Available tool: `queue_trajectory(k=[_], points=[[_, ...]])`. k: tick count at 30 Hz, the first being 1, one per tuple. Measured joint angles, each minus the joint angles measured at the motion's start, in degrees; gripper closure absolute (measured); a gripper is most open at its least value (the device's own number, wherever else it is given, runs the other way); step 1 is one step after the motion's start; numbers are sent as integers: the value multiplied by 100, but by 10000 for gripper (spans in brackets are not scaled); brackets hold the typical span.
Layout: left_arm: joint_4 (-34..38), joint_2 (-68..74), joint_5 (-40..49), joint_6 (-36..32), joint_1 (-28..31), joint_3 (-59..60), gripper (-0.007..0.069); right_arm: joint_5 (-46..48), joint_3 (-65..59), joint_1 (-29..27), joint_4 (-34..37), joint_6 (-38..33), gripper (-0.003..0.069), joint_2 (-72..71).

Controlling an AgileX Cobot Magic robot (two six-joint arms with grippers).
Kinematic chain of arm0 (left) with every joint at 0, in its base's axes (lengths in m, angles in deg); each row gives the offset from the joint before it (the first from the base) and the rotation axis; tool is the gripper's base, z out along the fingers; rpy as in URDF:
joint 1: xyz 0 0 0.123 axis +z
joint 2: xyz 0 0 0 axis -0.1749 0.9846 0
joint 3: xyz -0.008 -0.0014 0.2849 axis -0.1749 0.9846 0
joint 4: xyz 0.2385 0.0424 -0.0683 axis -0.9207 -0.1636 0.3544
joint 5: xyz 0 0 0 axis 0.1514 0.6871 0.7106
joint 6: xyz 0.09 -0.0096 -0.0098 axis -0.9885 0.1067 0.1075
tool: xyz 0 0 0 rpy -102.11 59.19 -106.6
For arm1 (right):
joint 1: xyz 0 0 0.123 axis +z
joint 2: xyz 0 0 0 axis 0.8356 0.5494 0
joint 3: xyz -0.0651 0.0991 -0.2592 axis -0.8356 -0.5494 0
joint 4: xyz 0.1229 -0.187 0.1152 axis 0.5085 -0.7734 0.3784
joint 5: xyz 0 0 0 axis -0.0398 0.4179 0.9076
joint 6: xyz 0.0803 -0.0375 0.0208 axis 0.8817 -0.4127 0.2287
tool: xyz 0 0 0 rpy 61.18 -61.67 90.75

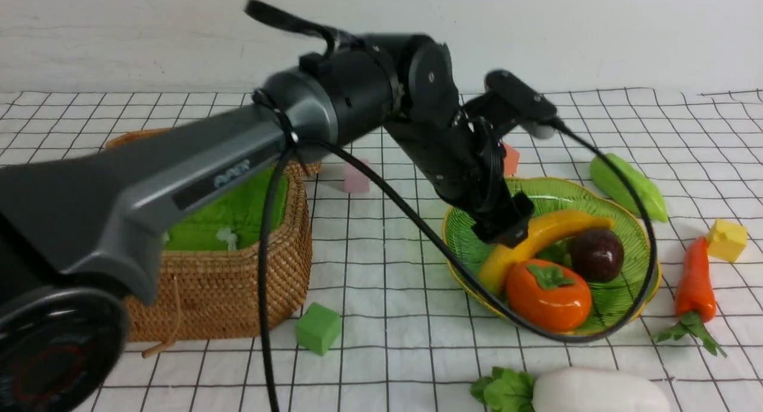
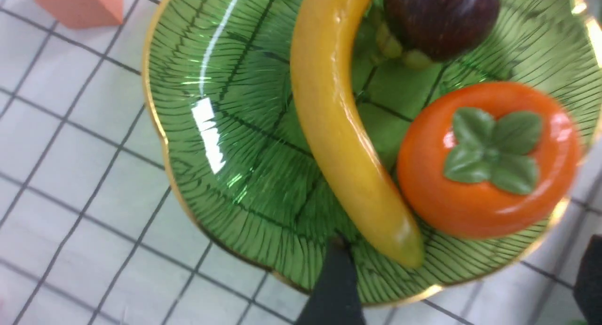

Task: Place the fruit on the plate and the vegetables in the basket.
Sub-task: Take a daikon with your right arm and place it on the basket on the left.

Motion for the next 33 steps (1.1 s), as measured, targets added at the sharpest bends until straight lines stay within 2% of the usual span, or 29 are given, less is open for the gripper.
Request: queue_trajectory(k=[2,3,5,7,10,15,17,23,25,28,31,33], points=[[-92,-518,361,672,0,0,161,-28,0,0,100,-195,500,222],[-160,-940,598,1098,0,0,273,-47,-2,0,166,-388,499,374],[-254,-1343,942,1584,0,-12,445,-70,-7,0,248,-642,498,582],[-527,-2121,1643,2116,0,42,637,-108,-7,0,371,-931,498,1019],[-810,-2782,1823,2341,0,544,638,-141,-7,0,503,-1143,497,1505],[-1078,-4201,1604,2453,0,2380,638,-210,-7,0,694,-1488,497,2173],[-1099,-5347,966,2485,0,3647,638,-255,-8,0,863,-1744,497,2490],[-888,-7560,-628,2482,0,6054,638,-459,-8,112,1247,-2472,497,3148],[-694,-8862,-1412,2449,0,7121,638,-623,-13,384,1452,-2909,497,3581],[-669,-9669,-1749,2444,0,7702,638,-785,-14,774,1439,-3089,497,3919],[-612,-10305,-1805,2444,0,7994,638,-868,-14,1181,1183,-3115,492,4177],[-536,-10913,-1819,2444,0,8096,638,-956,-14,1618,647,-3129,475,4448]])
